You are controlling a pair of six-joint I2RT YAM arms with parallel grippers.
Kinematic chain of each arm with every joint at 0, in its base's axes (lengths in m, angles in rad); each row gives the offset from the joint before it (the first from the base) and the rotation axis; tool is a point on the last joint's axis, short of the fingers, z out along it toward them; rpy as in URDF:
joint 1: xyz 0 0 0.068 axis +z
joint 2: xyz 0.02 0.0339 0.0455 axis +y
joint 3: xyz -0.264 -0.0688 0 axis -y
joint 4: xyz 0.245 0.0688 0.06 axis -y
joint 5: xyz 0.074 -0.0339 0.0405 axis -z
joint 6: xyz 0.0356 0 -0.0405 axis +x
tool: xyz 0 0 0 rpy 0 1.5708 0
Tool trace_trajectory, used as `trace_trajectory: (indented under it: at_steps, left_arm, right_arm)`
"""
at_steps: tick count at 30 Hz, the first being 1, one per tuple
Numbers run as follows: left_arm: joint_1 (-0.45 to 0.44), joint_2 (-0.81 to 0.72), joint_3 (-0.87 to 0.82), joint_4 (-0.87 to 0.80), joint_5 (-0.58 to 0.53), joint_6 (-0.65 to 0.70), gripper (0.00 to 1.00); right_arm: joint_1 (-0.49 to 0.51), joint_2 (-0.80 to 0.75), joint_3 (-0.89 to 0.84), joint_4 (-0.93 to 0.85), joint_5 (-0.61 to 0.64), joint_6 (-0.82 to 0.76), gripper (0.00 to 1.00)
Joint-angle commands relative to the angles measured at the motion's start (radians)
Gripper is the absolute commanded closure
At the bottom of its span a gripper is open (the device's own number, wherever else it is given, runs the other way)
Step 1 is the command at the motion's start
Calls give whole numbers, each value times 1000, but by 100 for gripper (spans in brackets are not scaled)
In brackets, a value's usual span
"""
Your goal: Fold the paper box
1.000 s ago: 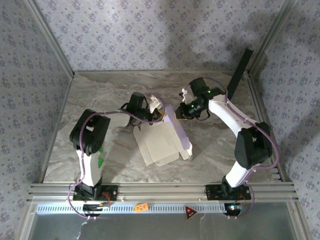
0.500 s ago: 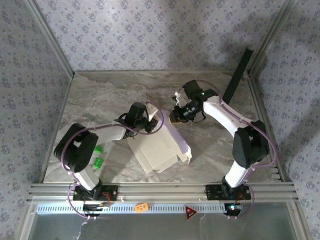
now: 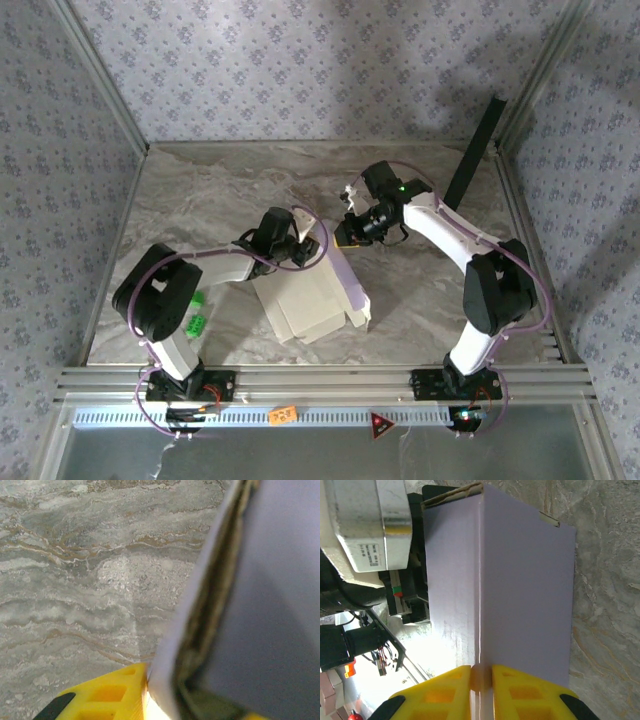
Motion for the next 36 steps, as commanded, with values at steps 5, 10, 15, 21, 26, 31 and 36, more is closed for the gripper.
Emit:
trace_trajectory:
  at_steps: [5,10,15,21,26,31,36]
  left_arm:
    - [-18,43,21,131,-35,-109,89]
    - [-31,28,4,130,-154,-185,100]
    - [-71,-2,11,13,-334,-216,100]
    - [-106,-27,5,-41,-384,-230,98]
    - [-98,-40,-12,18,-353,-198,77]
    - [-72,-49,-22,68,-307,-173,66]
    - [-41,-57,-42,160,-218,-136,62]
  right_arm:
    - [8,34,-13,-3,30,-9,83]
    - [6,31,-17,0,30,-6,83]
    - [4,31,-17,8,28,5,83]
    - [-9,43,-2,-7,46,24,81]
    - [-24,52,-5,-16,46,14,81]
    - [-30,52,-4,-17,39,7,81]
    - [-31,52,-2,-17,33,2,81]
